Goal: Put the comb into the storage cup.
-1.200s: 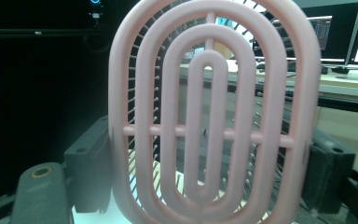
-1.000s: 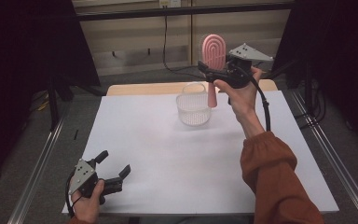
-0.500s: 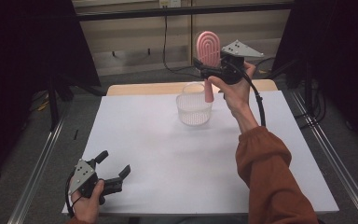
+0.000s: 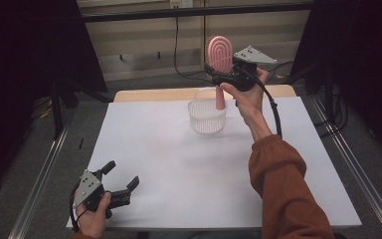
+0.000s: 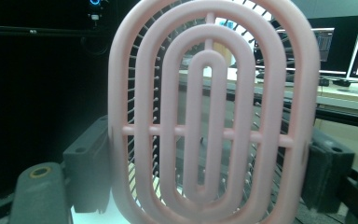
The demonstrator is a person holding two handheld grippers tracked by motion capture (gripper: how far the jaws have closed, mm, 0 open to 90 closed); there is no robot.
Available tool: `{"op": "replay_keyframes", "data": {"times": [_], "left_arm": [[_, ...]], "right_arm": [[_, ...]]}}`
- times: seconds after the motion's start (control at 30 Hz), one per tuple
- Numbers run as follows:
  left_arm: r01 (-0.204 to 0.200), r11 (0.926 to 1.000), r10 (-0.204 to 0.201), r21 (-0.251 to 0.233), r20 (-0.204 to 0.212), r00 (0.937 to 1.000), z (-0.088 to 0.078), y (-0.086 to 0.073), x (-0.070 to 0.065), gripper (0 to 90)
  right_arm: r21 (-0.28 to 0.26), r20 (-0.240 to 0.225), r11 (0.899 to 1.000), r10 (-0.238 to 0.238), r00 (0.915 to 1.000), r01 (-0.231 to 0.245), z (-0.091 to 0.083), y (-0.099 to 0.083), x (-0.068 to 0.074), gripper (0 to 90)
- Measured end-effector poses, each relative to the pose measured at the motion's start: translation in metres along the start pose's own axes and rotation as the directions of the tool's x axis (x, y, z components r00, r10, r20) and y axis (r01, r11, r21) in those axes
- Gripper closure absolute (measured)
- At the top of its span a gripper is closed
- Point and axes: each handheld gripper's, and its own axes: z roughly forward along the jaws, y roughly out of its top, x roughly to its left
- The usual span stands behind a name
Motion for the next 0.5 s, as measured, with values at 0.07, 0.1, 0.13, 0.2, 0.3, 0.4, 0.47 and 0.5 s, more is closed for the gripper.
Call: {"op": "replay_keyframes", "data": {"times": [0.07, 0.1, 0.13, 0.2, 0.3, 0.4, 0.47, 0.5], "left_arm": [[-0.006, 1.0, 0.006, 0.002, 0.003, 1.0, 0.0, 0.0, 0.001, 2.8], [-0.002, 1.0, 0.002, 0.001, 0.01, 1.0, 0.001, 0.0, 0.0, 2.8], [-0.003, 1.0, 0.003, 0.003, 0.007, 1.0, 0.001, 0.0, 0.0, 2.8], [-0.005, 1.0, 0.005, 0.002, 0.006, 1.0, 0.0, 0.0, 0.0, 2.8], [-0.003, 1.0, 0.003, 0.0, 0.006, 1.0, 0.0, 0.0, 0.0, 2.8], [-0.004, 1.0, 0.004, -0.001, 0.007, 1.0, 0.0, 0.0, 0.0, 2.8], [-0.001, 1.0, 0.001, 0.001, 0.008, 1.0, 0.0, 0.0, 0.0, 2.8], [-0.004, 1.0, 0.004, 0.001, 0.007, 1.0, 0.0, 0.0, 0.0, 2.8]], "right_arm": [[0.004, -0.01, 1.0, -0.003, 0.9999, 0.003, 0.001, -0.002, 0.0, 19.2], [0.006, -0.014, 1.0, -0.004, 0.9999, 0.004, 0.002, -0.003, 0.0, 19.3], [0.006, -0.015, 1.0, -0.009, 0.9998, 0.009, 0.002, -0.004, 0.0, 19.2], [0.006, -0.016, 1.0, -0.004, 0.9999, 0.004, 0.004, -0.008, -0.001, 19.3], [0.009, -0.01, 1.0, 0.002, 0.9999, -0.002, 0.005, -0.012, -0.002, 19.3], [0.012, -0.005, 1.0, 0.017, 0.9999, -0.016, 0.006, -0.015, -0.004, 19.2], [0.011, -0.003, 1.0, 0.018, 0.9998, -0.018, 0.007, -0.016, -0.005, 19.3], [0.011, -0.002, 1.0, 0.022, 0.9998, -0.022, 0.007, -0.018, -0.006, 19.2]]}}
